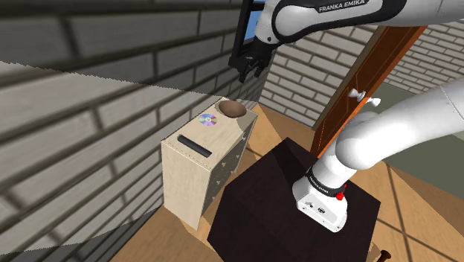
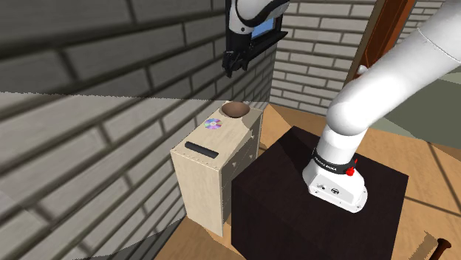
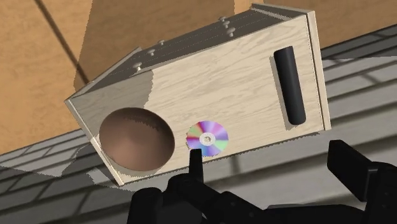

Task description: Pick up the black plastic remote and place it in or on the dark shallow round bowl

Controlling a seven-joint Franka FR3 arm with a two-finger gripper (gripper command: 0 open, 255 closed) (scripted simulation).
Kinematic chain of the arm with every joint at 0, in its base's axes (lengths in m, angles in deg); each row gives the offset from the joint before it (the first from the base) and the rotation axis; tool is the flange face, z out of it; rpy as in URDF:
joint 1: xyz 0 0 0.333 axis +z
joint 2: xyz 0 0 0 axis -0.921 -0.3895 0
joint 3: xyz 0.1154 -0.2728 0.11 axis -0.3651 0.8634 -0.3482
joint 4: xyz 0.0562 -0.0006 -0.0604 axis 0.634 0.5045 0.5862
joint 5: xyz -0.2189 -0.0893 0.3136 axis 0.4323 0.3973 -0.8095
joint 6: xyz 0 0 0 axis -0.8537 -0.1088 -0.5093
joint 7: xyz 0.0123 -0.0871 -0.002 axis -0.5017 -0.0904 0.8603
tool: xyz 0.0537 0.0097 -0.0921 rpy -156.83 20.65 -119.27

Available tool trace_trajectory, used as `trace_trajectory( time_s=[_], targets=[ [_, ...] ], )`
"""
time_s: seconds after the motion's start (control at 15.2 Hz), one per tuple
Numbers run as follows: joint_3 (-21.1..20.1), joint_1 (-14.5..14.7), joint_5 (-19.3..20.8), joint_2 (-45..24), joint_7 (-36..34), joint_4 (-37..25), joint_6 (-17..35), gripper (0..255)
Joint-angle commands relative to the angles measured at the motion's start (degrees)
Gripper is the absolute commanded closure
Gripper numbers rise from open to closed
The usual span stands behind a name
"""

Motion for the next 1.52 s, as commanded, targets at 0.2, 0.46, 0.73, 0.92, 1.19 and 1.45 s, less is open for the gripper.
trace_trajectory(
  time_s=[0.2,0.46,0.73,0.92,1.19,1.45],
  targets=[
    [-0.38,1.28,-1.26,-8.68,0.63,1.02,8.23,0],
    [-0.77,2.27,-2.33,-16.50,1.35,0.64,14.45,0],
    [-1.29,3.25,-3.49,-24.81,2.25,-0.79,20.12,0],
    [-1.83,3.88,-4.38,-31.25,3.02,-2.53,23.91,0],
    [-2.78,4.54,-5.40,-39.94,4.04,-5.69,28.25,0],
    [-3.85,5.11,-6.04,-48.65,4.91,-9.75,31.70,0]
  ],
)
